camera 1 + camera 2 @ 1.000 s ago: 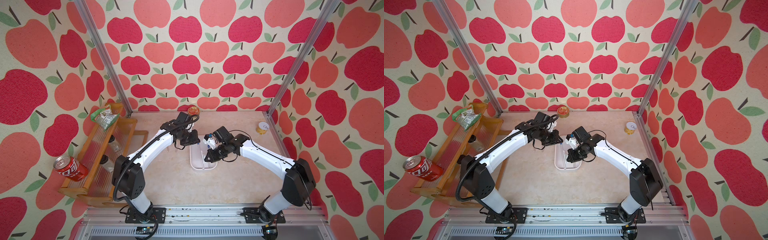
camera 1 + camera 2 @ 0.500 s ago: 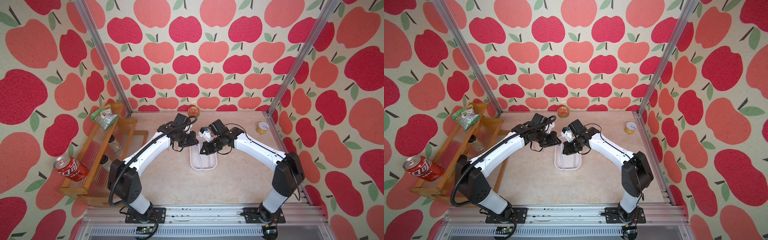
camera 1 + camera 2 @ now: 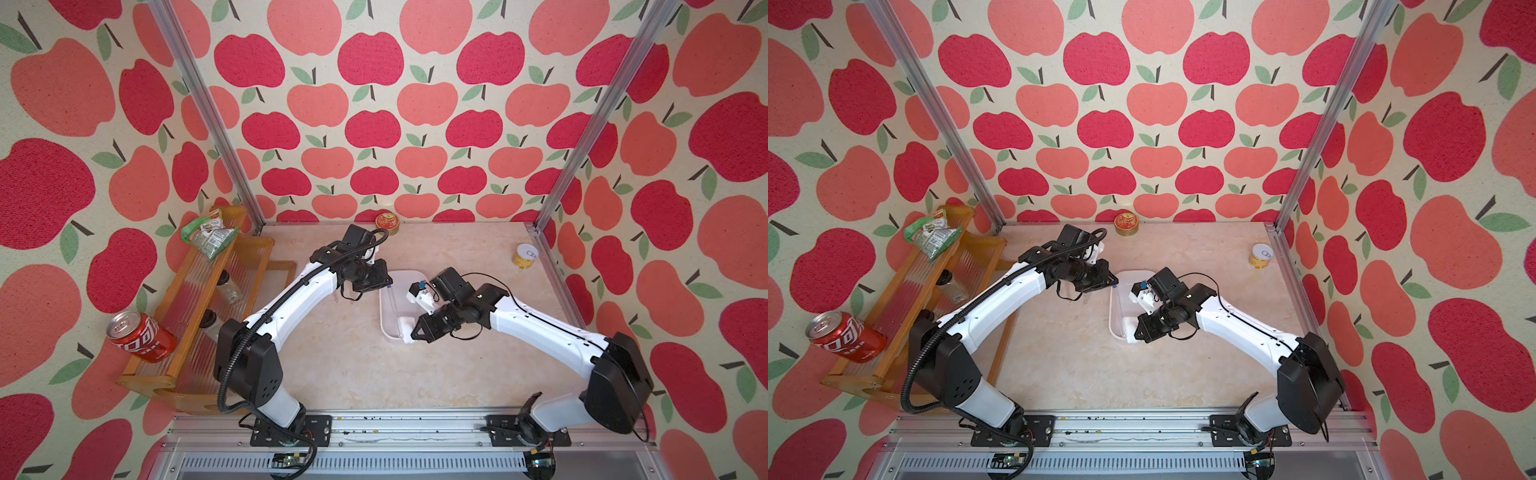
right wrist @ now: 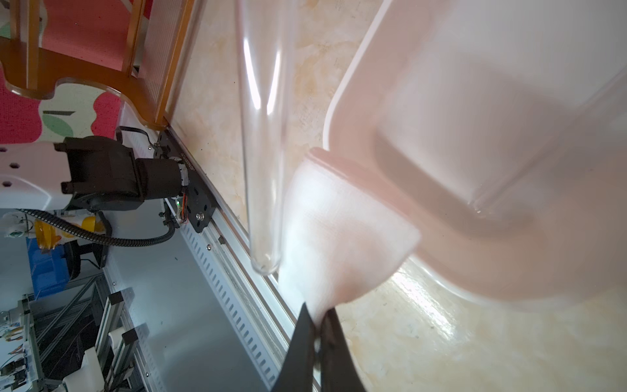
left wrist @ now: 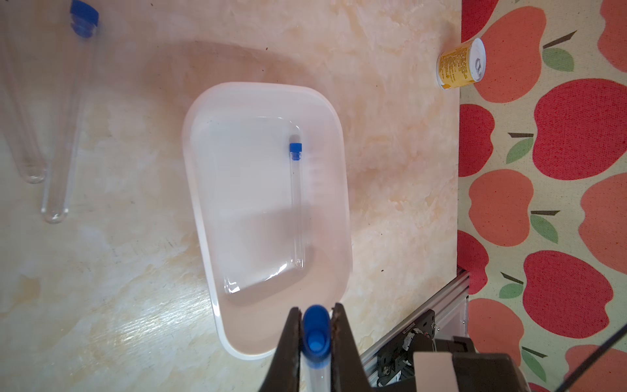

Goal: Wipe the exteriors of test tubes
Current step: Wipe the dirt from the test tube.

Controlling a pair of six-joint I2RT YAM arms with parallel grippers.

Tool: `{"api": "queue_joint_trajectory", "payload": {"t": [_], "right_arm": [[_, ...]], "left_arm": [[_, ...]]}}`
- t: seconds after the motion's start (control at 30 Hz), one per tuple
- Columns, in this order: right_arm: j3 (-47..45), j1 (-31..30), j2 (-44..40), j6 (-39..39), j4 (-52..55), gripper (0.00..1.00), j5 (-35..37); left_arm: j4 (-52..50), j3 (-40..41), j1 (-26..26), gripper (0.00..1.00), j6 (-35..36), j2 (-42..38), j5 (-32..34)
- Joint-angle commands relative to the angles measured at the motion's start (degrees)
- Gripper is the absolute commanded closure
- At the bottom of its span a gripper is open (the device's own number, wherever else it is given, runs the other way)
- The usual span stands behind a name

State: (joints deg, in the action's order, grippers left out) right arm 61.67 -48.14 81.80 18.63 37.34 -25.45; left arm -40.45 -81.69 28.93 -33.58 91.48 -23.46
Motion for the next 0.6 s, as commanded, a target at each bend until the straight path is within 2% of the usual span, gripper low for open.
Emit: {"api": "queue_joint_trajectory", "payload": {"t": [0.0, 0.33, 0.57], "right_arm": [[-2.3, -0.6, -2.3, -0.6, 0.5, 1.00, -1.9], [2.0, -0.5, -0.1, -2.7, 2.3, 1.00, 0.5], [6.2, 1.5, 3.1, -3.5, 1.4, 1.00, -0.8]], "left_arm": [[-0.9, -1.4, -0.4, 0.94, 0.8, 0.2, -1.1], [-0.7, -2.0, 0.4, 0.94, 0.2, 1.0, -1.8], [-0.6, -1.5, 1.6, 0.94, -0.2, 1.0, -2.0]]}}
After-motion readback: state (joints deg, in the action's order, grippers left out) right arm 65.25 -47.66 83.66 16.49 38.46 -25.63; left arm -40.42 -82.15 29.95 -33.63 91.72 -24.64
